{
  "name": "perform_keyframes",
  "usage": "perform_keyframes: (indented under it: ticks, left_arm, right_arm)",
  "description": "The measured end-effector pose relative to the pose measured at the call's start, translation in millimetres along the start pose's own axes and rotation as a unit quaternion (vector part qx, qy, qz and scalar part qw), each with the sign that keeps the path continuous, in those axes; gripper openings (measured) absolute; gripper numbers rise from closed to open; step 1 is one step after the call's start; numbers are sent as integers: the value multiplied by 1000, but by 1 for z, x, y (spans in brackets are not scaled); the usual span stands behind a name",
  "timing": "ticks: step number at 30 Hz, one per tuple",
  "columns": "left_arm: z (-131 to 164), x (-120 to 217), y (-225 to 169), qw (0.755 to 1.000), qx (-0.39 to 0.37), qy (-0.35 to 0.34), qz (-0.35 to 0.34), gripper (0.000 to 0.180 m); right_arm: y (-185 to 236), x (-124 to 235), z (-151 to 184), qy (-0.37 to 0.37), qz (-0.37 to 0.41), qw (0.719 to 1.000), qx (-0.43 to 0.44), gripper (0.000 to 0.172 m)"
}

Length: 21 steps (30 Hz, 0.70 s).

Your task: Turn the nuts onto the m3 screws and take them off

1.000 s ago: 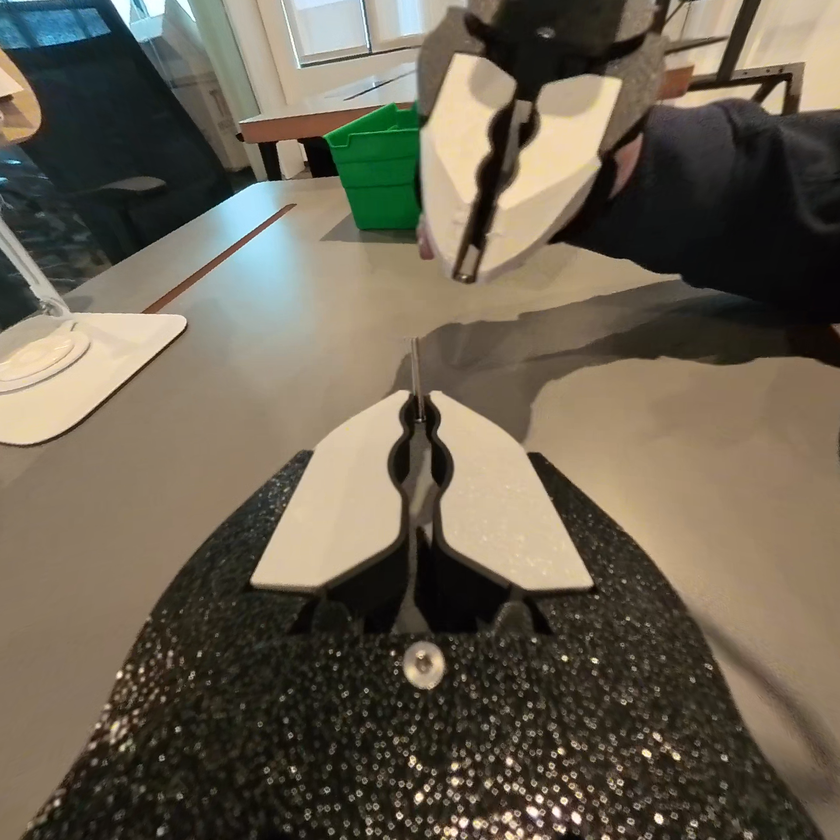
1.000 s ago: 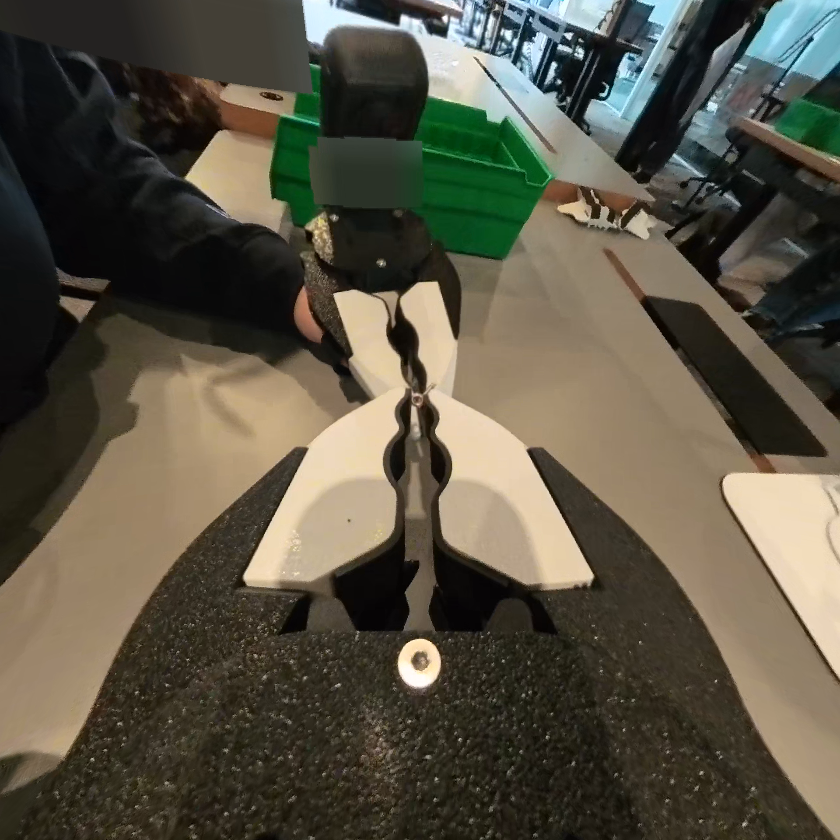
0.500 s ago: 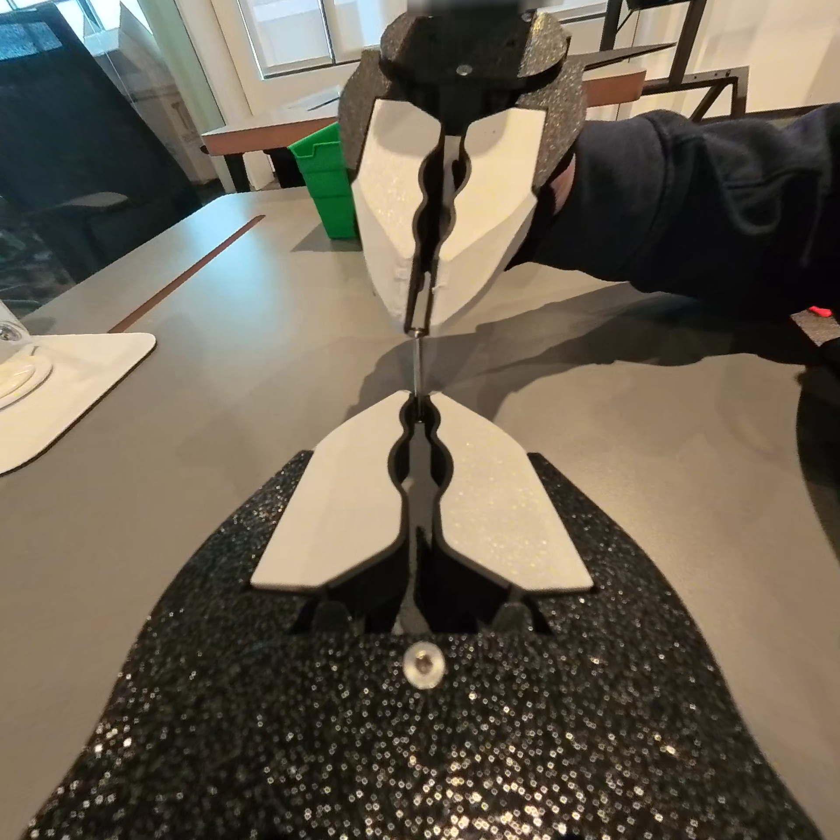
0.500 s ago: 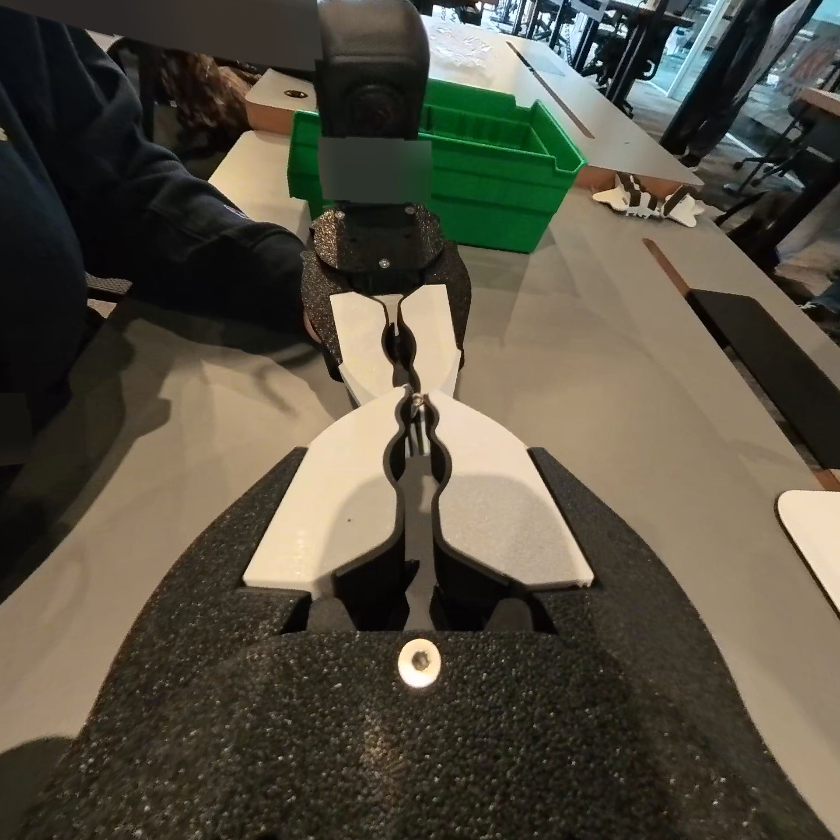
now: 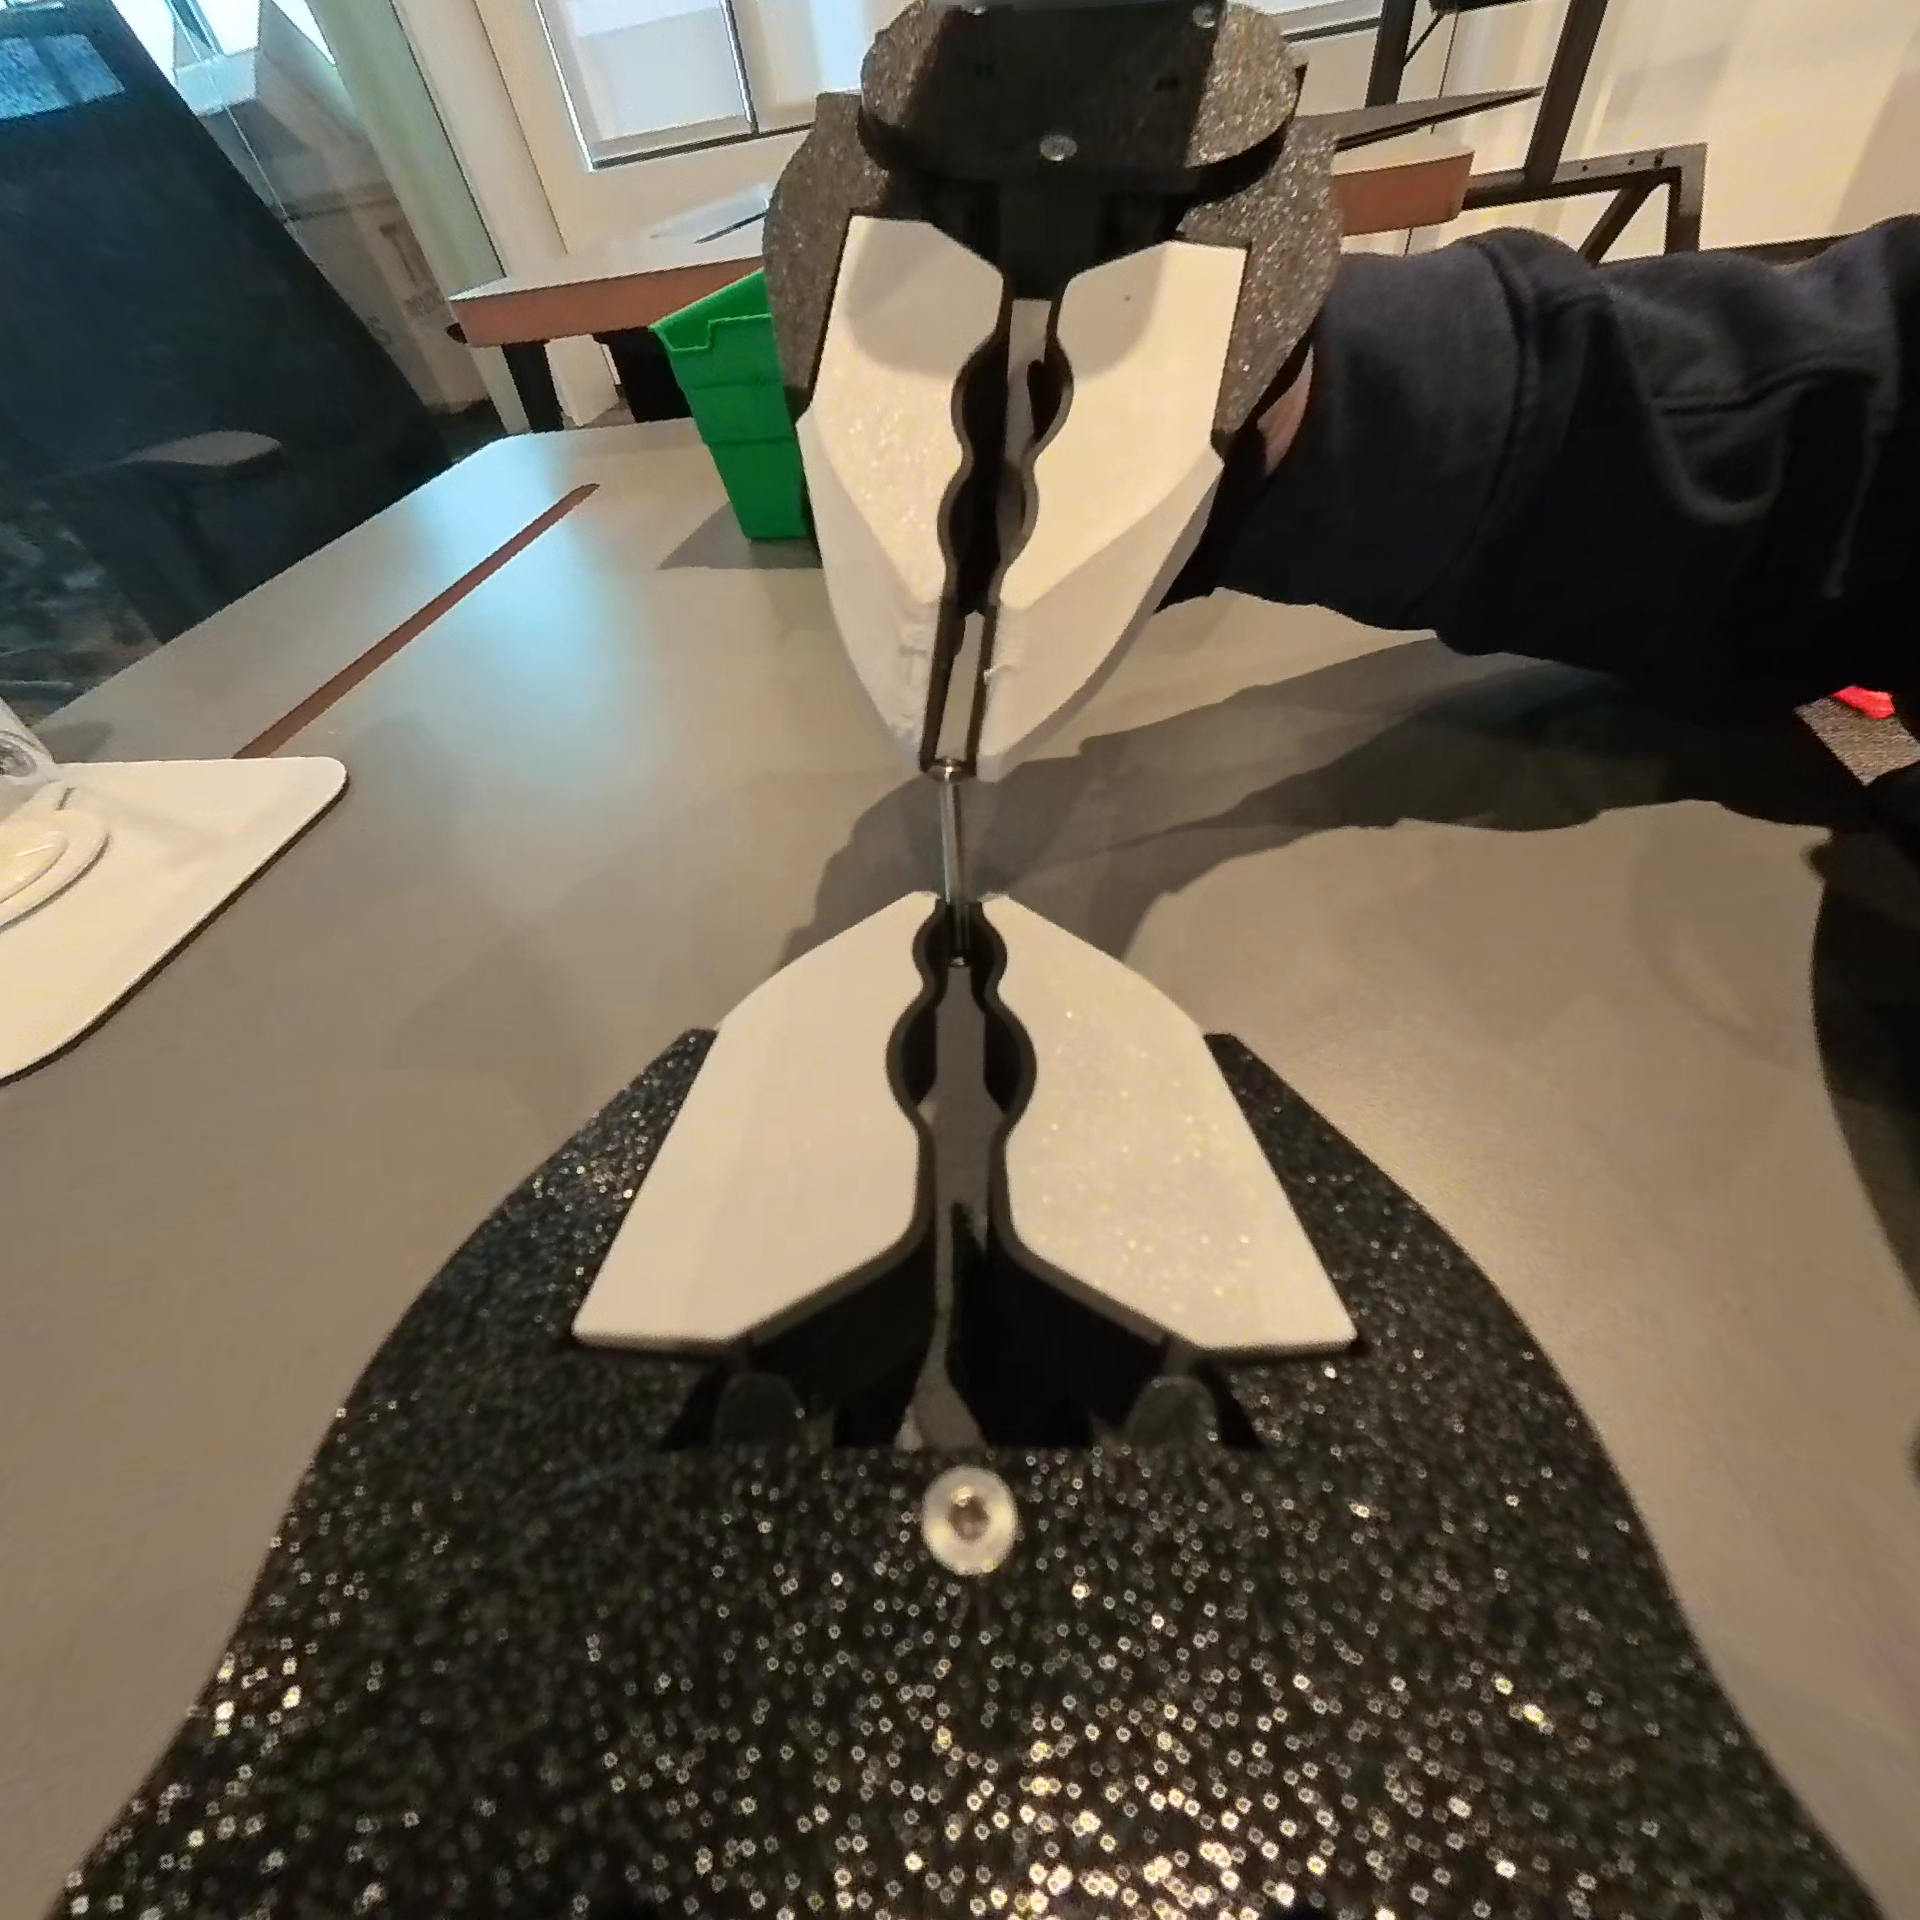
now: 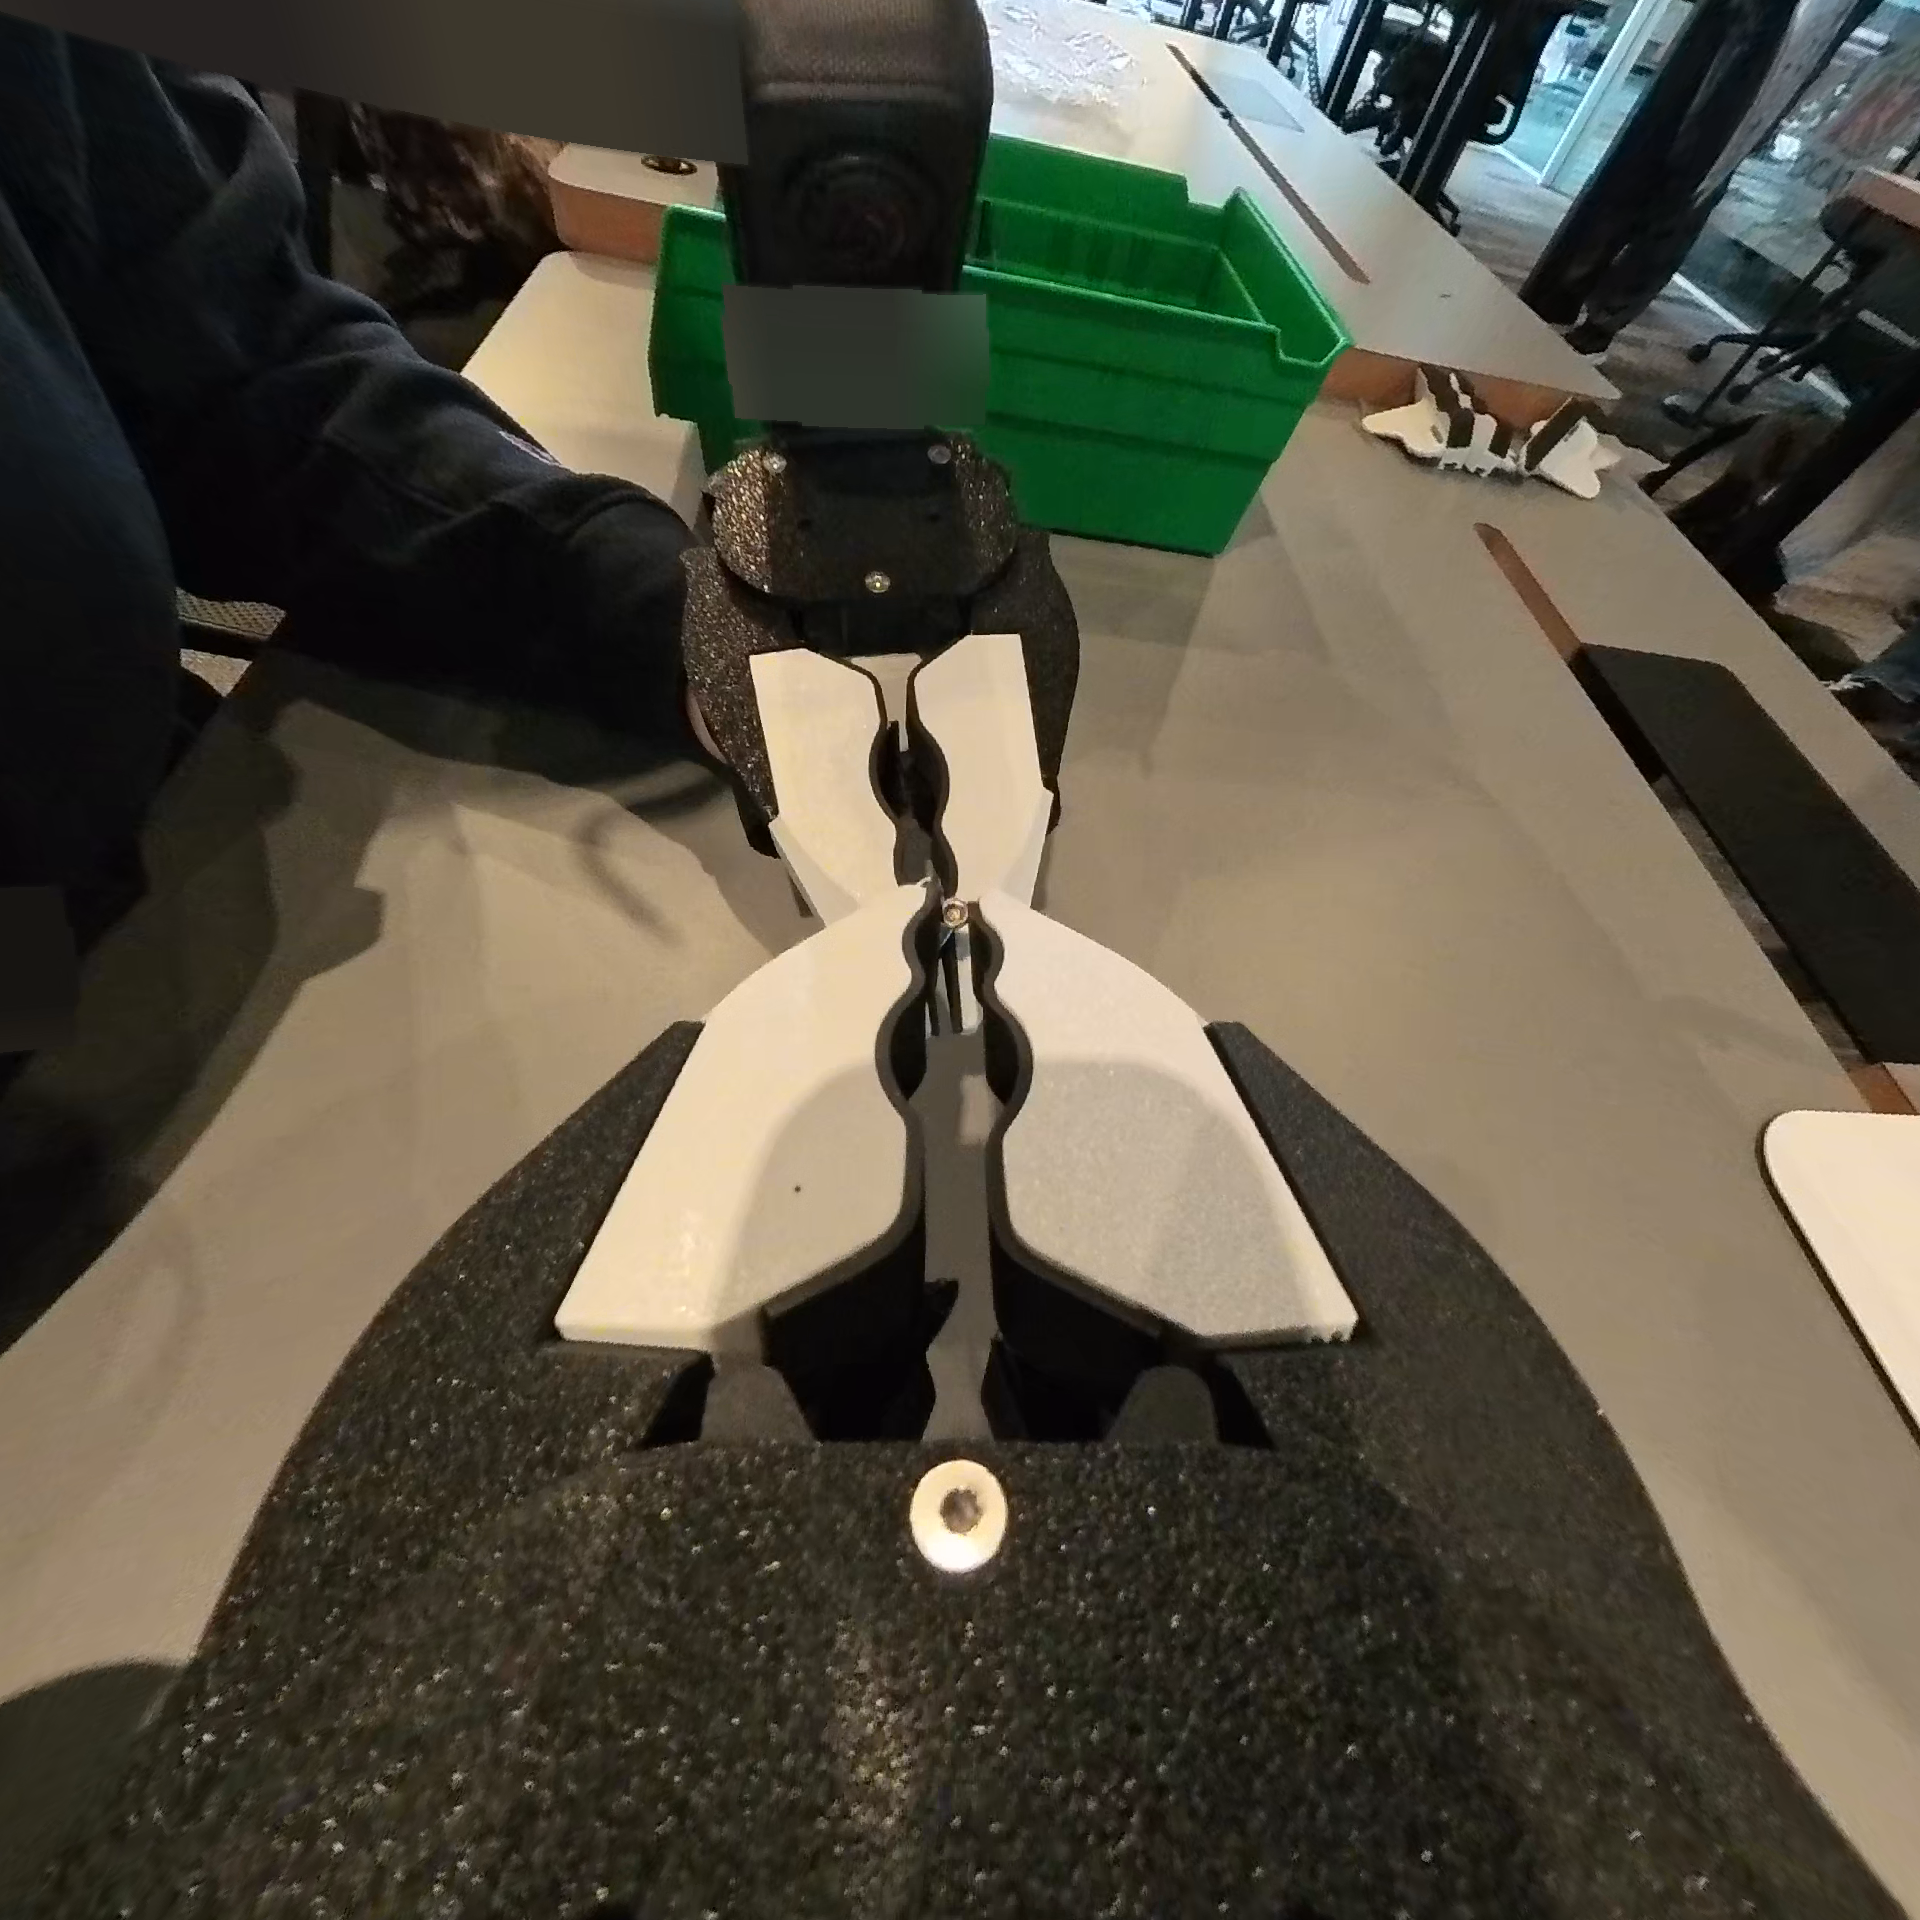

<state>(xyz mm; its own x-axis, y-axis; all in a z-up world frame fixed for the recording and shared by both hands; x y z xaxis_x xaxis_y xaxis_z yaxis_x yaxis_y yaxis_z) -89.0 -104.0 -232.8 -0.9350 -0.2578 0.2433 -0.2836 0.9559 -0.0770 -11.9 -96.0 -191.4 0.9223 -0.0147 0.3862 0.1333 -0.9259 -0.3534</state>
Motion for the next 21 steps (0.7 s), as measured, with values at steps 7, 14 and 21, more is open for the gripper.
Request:
perform_keyframes:
  ticks: [7,14,21]
  left_arm:
    - [0,0,0,1000,-1,1,0,3]
    - [0,0,0,1000,0,1,1,3]
    - [-1,2,1,1000,6,-7,-2,3]
  right_arm:
    - [0,0,0,-3,1,1000,1,5]
    - [-1,1,-1,-6,18,1000,5,18]
    - [-8,8,-3,-59,59,996,-13,31]
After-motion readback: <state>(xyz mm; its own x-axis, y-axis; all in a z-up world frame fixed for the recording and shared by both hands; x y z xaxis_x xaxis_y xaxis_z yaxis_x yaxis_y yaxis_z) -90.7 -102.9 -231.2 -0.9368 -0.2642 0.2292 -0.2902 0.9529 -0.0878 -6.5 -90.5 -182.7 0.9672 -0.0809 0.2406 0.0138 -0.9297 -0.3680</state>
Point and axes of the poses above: each gripper's, where its closed fingertips meet, x back along the fingers, z out of its underside, y = z × x across the jaws, the point moved 5 cm from there along x, back along the fingers, and after that the axes turned 12 degrees about x, right-handed, at the moved point
